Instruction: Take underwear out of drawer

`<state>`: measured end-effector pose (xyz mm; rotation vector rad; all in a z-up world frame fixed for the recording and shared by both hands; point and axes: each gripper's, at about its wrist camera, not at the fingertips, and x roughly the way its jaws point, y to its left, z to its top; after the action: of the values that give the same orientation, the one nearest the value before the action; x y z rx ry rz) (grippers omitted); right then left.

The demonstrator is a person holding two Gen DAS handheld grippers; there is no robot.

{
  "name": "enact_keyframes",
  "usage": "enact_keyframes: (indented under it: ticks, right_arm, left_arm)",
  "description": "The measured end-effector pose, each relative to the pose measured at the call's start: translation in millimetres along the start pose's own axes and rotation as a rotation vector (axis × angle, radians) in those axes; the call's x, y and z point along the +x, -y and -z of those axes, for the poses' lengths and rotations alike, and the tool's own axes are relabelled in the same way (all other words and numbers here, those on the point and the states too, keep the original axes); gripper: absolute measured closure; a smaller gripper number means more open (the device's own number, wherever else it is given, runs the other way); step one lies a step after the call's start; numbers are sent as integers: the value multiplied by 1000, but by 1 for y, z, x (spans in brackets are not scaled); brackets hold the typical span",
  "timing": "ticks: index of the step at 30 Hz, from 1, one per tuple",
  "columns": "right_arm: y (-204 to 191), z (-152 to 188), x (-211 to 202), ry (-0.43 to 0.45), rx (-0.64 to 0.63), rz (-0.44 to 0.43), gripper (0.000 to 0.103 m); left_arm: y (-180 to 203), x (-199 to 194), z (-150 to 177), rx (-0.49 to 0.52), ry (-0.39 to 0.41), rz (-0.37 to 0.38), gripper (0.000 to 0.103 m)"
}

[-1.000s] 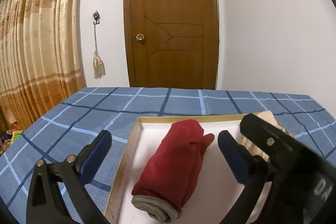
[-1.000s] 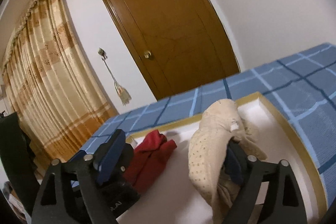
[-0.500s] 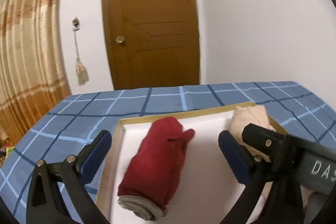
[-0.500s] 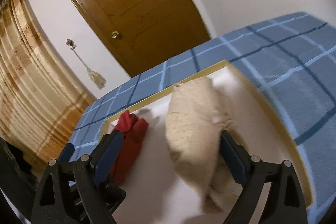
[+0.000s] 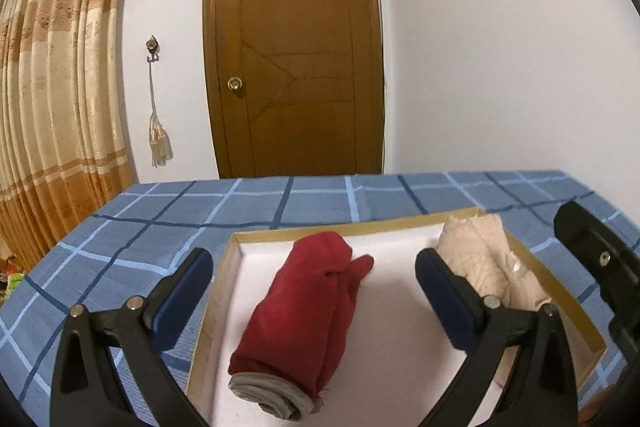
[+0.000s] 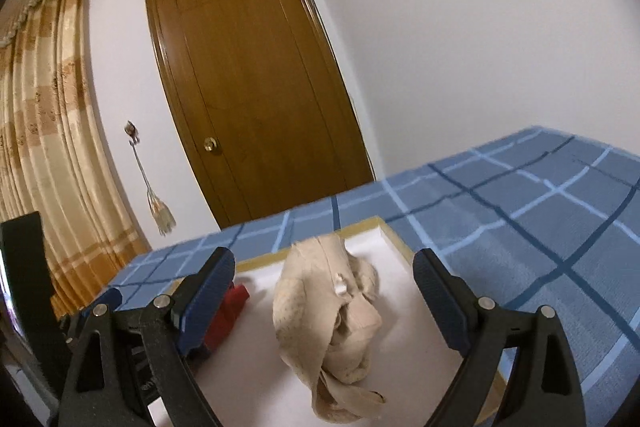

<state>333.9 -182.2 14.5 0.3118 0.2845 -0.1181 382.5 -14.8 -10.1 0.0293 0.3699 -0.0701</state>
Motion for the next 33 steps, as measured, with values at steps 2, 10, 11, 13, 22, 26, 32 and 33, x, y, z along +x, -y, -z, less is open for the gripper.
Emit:
enact_keyframes:
  ticks: [2, 10, 11, 13, 22, 26, 32, 33]
  right_arm:
    - [-5, 0, -7, 39, -22, 10, 11]
    - [-18, -1, -24, 105, -80, 13, 11]
    - [-19, 0, -24, 99, -86, 18, 11]
    - [-21, 1, -25, 103, -95, 25, 11]
    - [-21, 2, -32, 110, -82, 15, 11]
    - [-17, 3, -38, 125, -69, 6, 11]
    - [-11, 3, -38, 115, -42, 4, 11]
    - [-9, 3, -38, 114, -34, 4, 11]
  left_arm:
    - [-3, -6, 0, -17, 34, -11, 0]
    - [-15, -25, 0, -75, 128, -126, 2]
    - [-18, -29, 0, -85, 146, -156, 3]
    - [-23, -36, 1, -109, 180, -180, 3]
    - [-23, -52, 5, -99, 252, -107, 0]
    - [-22, -59, 5, -96, 288, -86, 0]
    - [-18, -58, 2, -73, 237, -73, 0]
    - [-18, -57, 3, -71, 228, -66, 0]
